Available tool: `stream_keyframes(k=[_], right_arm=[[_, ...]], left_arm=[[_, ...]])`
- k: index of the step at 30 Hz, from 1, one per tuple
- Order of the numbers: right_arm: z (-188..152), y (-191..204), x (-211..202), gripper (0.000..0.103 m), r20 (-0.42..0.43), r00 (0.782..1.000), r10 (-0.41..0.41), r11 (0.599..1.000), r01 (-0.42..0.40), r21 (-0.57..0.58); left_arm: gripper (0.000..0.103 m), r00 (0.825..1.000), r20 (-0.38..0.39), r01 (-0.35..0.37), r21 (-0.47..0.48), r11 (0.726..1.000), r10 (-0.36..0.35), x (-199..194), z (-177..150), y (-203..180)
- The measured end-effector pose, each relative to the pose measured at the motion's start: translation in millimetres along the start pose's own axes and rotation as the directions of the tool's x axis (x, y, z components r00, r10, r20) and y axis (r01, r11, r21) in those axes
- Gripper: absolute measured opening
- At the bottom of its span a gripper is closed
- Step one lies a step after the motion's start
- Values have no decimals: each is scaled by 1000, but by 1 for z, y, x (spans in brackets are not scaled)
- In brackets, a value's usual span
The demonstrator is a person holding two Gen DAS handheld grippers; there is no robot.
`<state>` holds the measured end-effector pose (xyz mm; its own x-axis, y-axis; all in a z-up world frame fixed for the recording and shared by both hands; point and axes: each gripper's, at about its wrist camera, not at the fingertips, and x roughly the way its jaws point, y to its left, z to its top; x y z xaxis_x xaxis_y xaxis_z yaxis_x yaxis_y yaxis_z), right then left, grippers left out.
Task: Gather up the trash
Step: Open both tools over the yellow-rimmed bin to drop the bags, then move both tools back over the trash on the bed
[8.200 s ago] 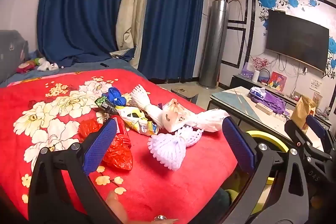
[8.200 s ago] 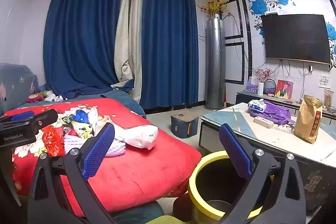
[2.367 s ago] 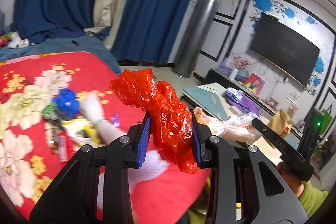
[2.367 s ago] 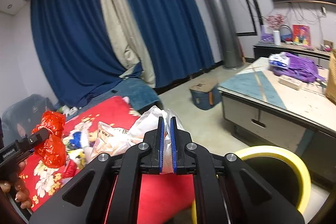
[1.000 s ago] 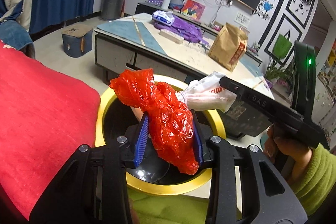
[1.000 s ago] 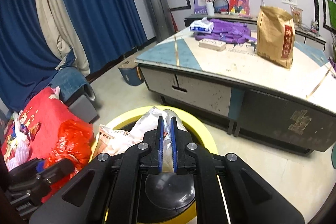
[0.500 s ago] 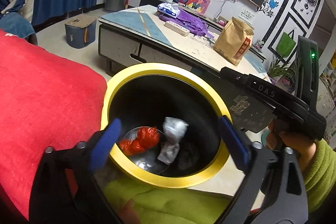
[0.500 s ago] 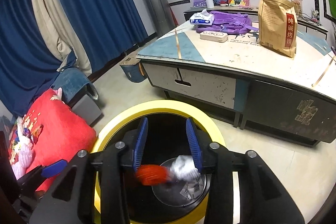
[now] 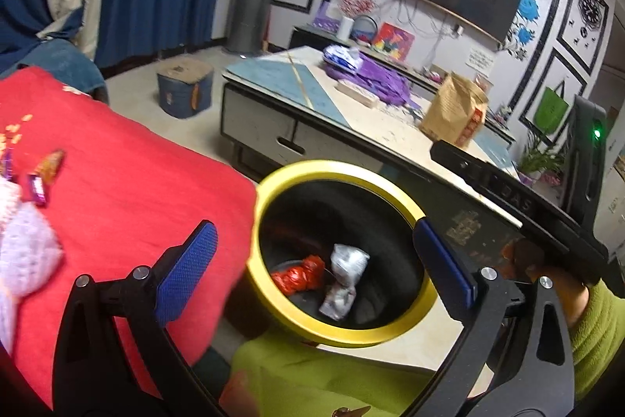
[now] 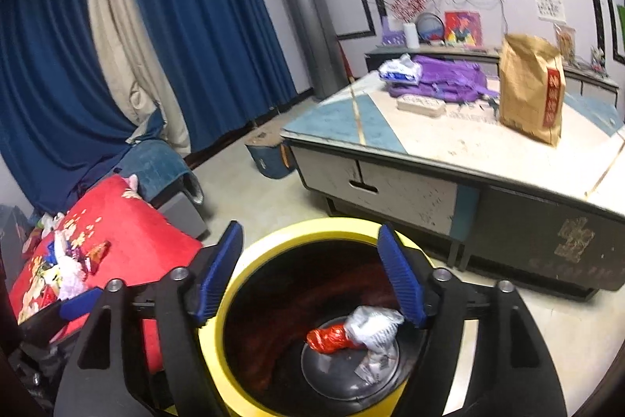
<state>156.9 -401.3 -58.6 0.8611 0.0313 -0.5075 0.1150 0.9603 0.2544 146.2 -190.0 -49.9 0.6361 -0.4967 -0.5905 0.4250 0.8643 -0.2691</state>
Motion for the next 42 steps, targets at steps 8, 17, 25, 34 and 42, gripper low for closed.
stream_keyframes(k=[8,17,25,34,42], right_arm=[[-1,38,-16,83,38,997,62,995,-58,-87],[-10,95,-23,87,21,987,158,968,-151,-201],[-18,144,-24,88,-22,972,234,932,-231,-278],[-22,192,-22,91,-52,952,301,900,-301,-314],[-29,239,-9,91,-110,929,354,859,-369,-355]], left_arm=[[92,990,93,-105,-10,994,105,-35,7,20],[92,959,152,-231,-67,971,239,-65,11,53],[92,924,187,-300,-186,936,333,-93,10,97],[92,892,214,-328,-300,896,399,-119,11,137],[92,848,222,-381,-375,845,481,-143,10,170]])
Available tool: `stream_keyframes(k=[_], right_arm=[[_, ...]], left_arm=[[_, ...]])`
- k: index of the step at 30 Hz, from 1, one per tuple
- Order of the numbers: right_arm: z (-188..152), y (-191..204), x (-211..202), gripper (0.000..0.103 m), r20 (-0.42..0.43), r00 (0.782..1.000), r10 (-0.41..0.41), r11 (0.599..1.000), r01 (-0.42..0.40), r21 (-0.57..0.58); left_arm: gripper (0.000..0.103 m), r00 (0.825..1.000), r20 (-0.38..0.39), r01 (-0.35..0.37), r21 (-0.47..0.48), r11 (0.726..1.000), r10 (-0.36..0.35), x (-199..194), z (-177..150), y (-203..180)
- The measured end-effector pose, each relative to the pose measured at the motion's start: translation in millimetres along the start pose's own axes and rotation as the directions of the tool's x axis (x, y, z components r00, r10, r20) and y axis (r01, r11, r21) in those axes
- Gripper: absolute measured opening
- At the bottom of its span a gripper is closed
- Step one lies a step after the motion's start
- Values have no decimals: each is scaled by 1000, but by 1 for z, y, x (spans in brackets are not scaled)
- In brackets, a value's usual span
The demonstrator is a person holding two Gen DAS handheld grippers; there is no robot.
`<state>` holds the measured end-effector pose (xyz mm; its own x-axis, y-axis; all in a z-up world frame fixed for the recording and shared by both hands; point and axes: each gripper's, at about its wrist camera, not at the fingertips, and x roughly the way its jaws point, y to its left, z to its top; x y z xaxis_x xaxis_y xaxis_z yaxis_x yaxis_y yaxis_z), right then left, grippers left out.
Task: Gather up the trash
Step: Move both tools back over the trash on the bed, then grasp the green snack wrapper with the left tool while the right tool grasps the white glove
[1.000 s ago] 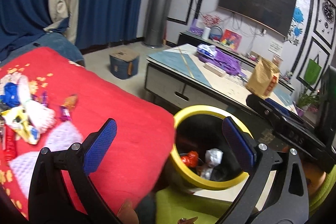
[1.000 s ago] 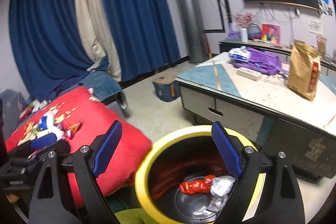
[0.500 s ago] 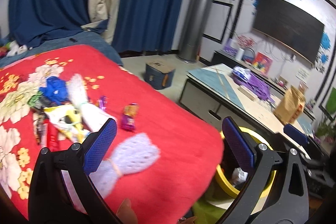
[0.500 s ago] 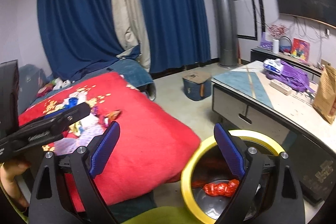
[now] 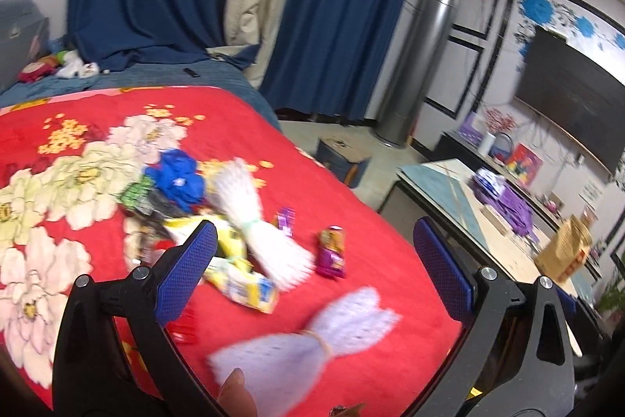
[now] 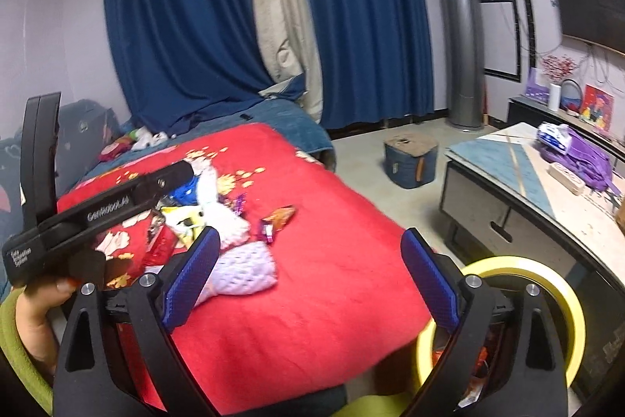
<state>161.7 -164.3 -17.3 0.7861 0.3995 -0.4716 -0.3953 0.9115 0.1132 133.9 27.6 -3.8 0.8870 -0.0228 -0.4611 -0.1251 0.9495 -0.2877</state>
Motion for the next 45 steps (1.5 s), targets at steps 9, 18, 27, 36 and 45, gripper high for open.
stream_keyframes(k=[9,18,27,36,45], right_arm=[[11,46,42,91,-62,992,112,990,-117,-77],[12,84,91,86,-156,972,175,971,-196,-135],[17,93,145,75,-255,952,169,971,-205,-125],[9,96,188,65,-362,920,148,974,-199,-107],[1,96,185,32,-372,907,197,966,-244,-84]], left_arm=[[92,993,2,-114,-111,987,115,0,17,63],[92,983,-31,-183,-219,958,181,8,22,123],[92,985,-66,-172,-315,933,160,24,11,158],[77,996,-58,-81,-377,923,64,46,14,166],[50,995,-98,-41,-426,904,-1,63,8,173]])
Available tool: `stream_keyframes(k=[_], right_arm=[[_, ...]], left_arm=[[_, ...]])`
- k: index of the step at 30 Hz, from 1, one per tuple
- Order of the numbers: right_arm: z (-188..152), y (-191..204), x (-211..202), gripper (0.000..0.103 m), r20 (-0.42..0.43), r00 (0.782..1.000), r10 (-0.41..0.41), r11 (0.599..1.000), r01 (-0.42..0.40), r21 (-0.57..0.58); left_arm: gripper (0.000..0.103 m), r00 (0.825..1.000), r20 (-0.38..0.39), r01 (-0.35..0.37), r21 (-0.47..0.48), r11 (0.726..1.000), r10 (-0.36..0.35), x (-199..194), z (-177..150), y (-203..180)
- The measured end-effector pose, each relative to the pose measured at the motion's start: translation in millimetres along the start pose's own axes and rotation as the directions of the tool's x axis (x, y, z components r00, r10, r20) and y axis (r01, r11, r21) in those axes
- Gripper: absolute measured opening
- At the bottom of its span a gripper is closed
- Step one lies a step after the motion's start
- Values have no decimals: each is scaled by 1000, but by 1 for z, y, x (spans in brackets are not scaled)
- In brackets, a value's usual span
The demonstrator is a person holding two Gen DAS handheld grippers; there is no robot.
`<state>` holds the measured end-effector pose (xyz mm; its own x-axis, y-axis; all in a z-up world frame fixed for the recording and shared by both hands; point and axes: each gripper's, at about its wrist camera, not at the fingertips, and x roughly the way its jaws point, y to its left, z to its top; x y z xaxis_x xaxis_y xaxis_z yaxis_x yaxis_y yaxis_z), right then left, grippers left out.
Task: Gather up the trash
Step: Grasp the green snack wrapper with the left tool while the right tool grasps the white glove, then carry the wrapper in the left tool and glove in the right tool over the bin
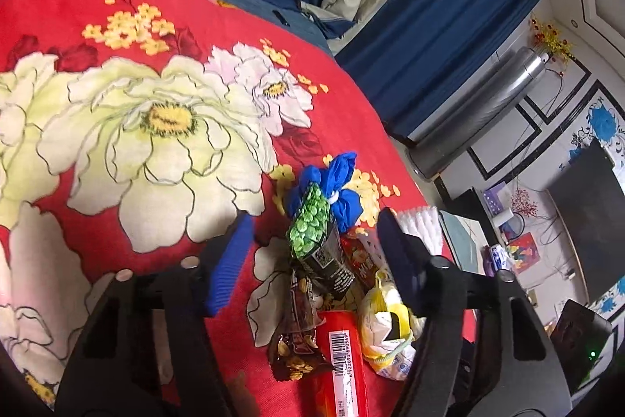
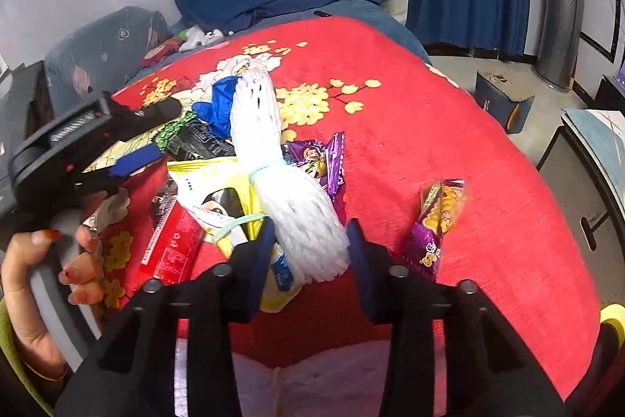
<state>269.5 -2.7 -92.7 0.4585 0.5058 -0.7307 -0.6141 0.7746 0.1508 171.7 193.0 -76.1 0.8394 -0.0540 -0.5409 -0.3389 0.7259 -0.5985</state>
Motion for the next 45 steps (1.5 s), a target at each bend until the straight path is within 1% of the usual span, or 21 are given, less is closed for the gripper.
stream_keyframes(k=[1,3,7,9,10,15,17,30,37,43,45], right_arm=[[-1,0,-2,29,3,1000,2,1000,-2,0],[-2,1,-6,27,13,1000,9,1000,-9,10],[-4,-1,-16,26,43,999,22,999,-23,31],[-5,-2,-22,26,63,998,30,998,-33,46],[-5,-3,-26,26,74,997,34,998,-38,53],[-7,-7,-44,26,129,991,36,996,-45,73],[-8,-10,-53,26,152,988,35,995,-48,85],[-25,-20,-91,26,200,979,45,989,-72,130],[-32,-27,-113,26,230,973,29,988,-63,142],[-37,-35,-132,26,253,967,9,987,-49,152],[-39,-38,-137,26,260,966,2,987,-44,156]], left_arm=[[46,1000,-2,1,0,1000,-1,0,0,0],[34,1000,-2,11,4,1000,-11,-1,-1,-1],[21,1000,-6,23,20,1000,-23,-2,-3,-4],[11,1000,-12,29,27,999,-28,-2,-4,-7],[11,999,-14,32,33,999,-32,-3,-5,-8],[4,997,-19,73,76,994,-72,-9,-8,-19],[3,996,-10,85,88,992,-85,-14,-7,-23],[3,987,45,142,159,977,-151,-47,-4,-52],[2,975,74,187,235,954,-209,-70,-8,-81],[2,961,42,251,285,925,-274,-79,-19,-107],[2,959,35,259,300,918,-282,-80,-24,-114]])
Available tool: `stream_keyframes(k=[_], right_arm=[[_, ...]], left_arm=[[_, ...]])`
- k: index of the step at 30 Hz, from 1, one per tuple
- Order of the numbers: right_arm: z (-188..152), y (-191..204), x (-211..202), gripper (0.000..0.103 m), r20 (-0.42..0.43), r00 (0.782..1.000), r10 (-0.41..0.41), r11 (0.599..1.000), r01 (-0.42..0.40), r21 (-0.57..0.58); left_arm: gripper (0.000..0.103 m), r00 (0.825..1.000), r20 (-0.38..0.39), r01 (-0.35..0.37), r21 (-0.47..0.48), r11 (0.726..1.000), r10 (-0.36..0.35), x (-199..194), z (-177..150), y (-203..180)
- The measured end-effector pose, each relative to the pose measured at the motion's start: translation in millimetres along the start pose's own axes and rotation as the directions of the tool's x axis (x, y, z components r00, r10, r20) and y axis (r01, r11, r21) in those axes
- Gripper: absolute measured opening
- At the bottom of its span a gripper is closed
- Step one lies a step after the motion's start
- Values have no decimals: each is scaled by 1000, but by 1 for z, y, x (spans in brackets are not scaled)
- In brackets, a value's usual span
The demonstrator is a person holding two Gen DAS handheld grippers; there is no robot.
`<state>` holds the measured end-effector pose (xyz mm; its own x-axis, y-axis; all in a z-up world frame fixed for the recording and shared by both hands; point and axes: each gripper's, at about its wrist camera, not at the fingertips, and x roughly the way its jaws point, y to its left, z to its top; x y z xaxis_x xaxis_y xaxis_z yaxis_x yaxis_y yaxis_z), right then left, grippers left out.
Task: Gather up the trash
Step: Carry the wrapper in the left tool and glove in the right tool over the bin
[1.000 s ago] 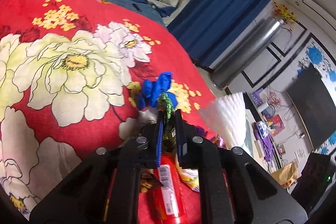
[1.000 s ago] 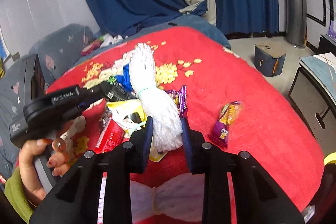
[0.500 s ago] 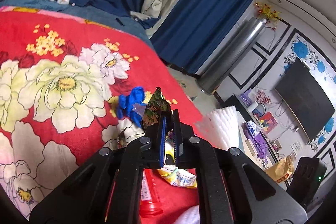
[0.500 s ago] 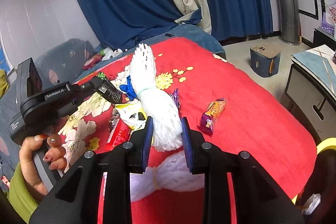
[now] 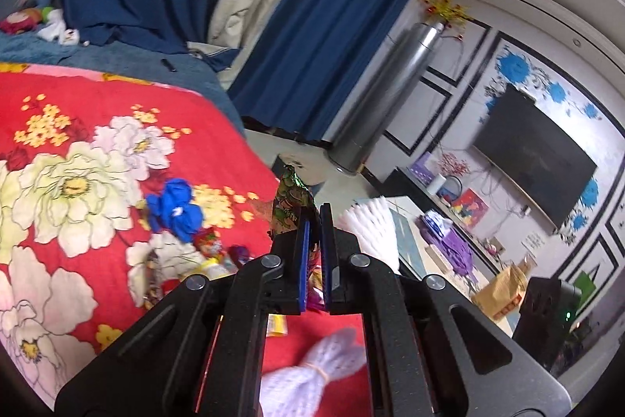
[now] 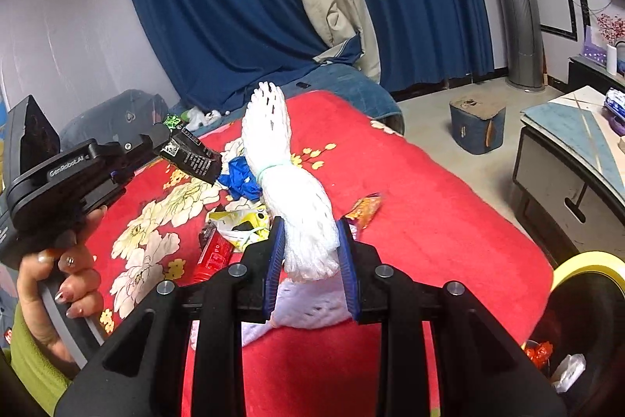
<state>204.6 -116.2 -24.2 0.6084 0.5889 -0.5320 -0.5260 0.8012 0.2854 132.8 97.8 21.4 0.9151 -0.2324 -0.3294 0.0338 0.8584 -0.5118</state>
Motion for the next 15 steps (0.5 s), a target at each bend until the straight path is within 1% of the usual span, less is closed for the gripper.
stream_keyframes(k=[7,15], right_arm=[[9,-9,-20,26,36,999,-21,1000,21,-9],[11,-31,-47,26,72,994,-86,996,87,-11]], left_arm=[[2,998,-34,50,58,997,-48,5,-12,-29],[2,993,-76,96,108,990,-88,14,-28,-53]])
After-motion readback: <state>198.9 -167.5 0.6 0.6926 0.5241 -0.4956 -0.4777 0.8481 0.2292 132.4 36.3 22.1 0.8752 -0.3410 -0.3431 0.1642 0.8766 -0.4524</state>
